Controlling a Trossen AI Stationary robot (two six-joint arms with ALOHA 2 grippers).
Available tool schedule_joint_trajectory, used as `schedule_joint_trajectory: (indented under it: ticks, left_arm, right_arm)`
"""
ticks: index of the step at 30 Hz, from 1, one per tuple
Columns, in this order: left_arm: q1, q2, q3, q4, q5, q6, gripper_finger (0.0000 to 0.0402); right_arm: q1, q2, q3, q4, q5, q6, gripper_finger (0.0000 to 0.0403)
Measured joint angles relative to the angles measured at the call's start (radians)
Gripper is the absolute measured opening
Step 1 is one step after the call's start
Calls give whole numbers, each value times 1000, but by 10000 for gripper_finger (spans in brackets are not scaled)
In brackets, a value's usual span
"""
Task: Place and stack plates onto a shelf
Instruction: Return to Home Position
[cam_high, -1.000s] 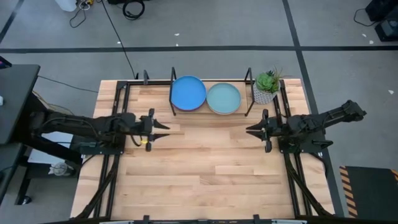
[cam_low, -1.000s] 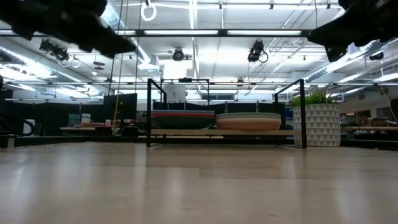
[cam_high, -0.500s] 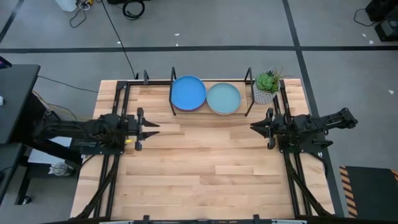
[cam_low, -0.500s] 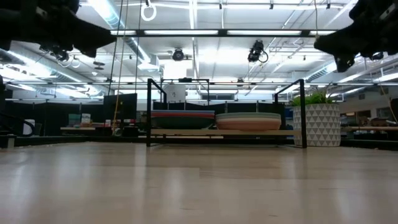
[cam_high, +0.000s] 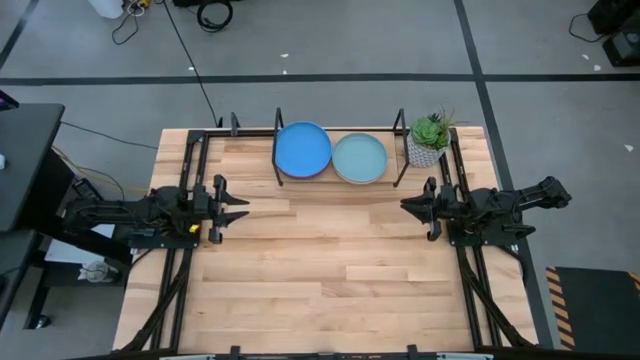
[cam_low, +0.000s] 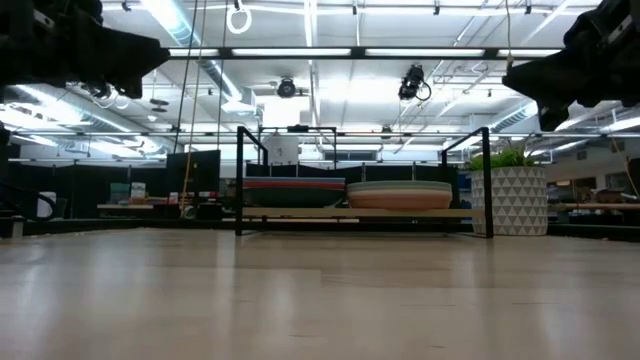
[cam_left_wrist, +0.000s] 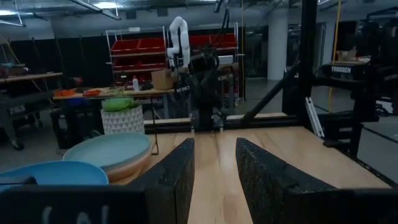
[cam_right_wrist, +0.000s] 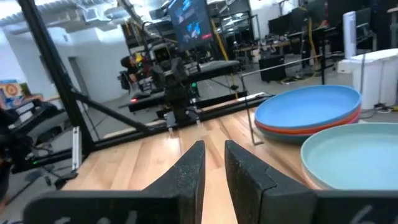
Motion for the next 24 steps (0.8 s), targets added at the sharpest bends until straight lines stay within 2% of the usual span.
schedule_joint_trajectory:
  ticks: [9,14,24]
  left_arm:
    - [0,0,-2,-19,-16,6,125]
    - [0,0,-2,-11,-18,-82,125]
    - [0,0,-2,-11,-18,-80,125]
  right_arm:
    - [0,1,0,8,5,-2,67]
    - [0,1,0,8,5,-16,67]
    - [0,1,0,8,3,-17,67]
